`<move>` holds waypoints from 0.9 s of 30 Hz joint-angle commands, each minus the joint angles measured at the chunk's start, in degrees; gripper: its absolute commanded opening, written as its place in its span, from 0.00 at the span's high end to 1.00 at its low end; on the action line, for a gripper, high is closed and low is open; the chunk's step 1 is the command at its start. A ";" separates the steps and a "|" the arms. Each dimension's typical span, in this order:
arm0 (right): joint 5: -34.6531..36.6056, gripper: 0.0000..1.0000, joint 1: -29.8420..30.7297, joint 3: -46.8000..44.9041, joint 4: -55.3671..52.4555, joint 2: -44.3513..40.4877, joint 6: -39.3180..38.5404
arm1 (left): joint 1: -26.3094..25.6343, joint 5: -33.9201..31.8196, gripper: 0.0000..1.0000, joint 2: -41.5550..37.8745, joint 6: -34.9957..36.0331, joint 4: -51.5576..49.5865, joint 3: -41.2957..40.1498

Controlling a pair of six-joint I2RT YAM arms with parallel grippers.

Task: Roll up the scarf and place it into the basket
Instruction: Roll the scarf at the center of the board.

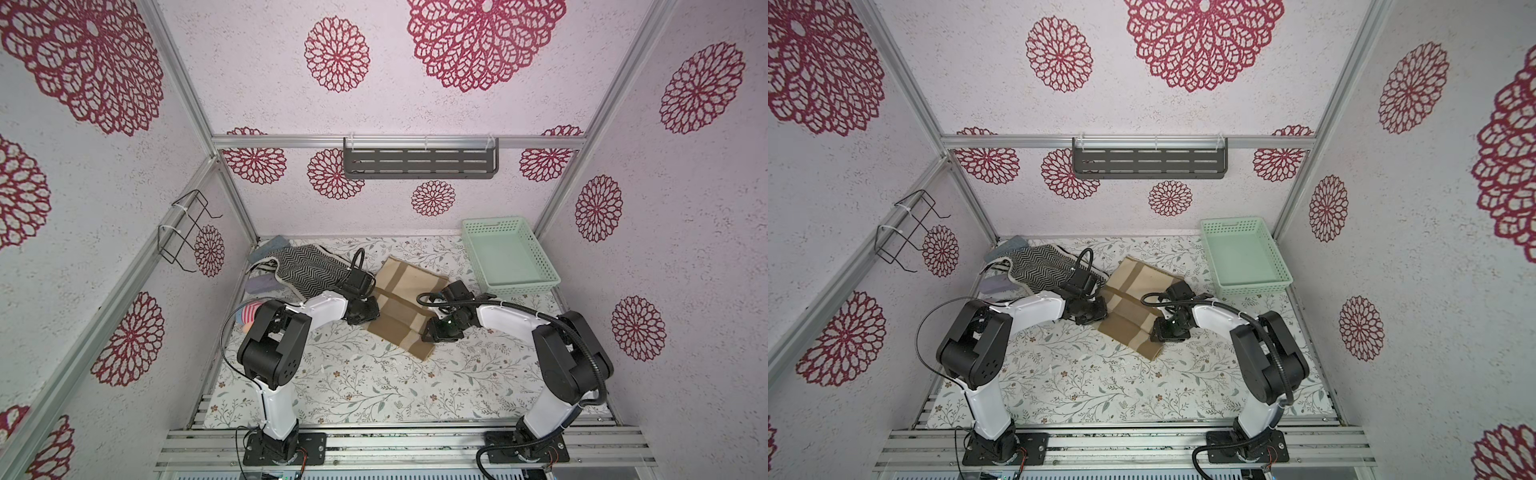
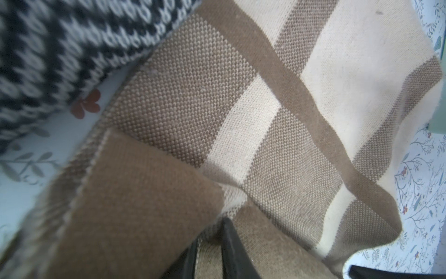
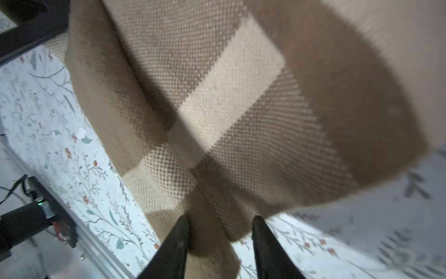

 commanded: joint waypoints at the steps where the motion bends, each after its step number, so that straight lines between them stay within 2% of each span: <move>1: 13.57 0.52 5.16 0.91 -1.13 -5.56 -0.94 | 0.95 -1.11 0.78 -0.21 -1.49 -1.27 -0.19; 4: 24.90 0.49 12.48 1.83 -0.66 -6.86 -2.28 | 0.76 -0.82 0.78 -0.25 -1.89 -1.42 -0.27; 8: 38.64 0.43 22.51 4.07 -1.01 -4.11 -4.71 | 0.69 -0.45 0.78 0.10 -2.06 -1.69 -0.01; 12: 46.03 0.39 28.85 6.25 -0.96 0.73 -7.16 | 0.71 -0.47 0.78 0.47 -1.85 -2.16 0.28; 14: 49.03 0.36 30.45 7.48 -1.00 3.55 -8.08 | 0.76 -0.27 0.78 0.62 -1.72 -2.30 0.51; 21: 52.81 0.26 31.07 6.97 3.60 9.13 -11.74 | 0.86 0.30 0.78 0.80 -0.86 -3.02 1.25; 24: 55.73 0.26 30.98 6.34 6.08 11.50 -14.58 | 0.82 0.90 0.77 1.00 -0.32 -3.79 2.08; 27: 57.36 0.33 30.81 5.94 8.07 14.28 -17.59 | 0.86 1.40 0.77 0.64 0.09 -4.31 2.86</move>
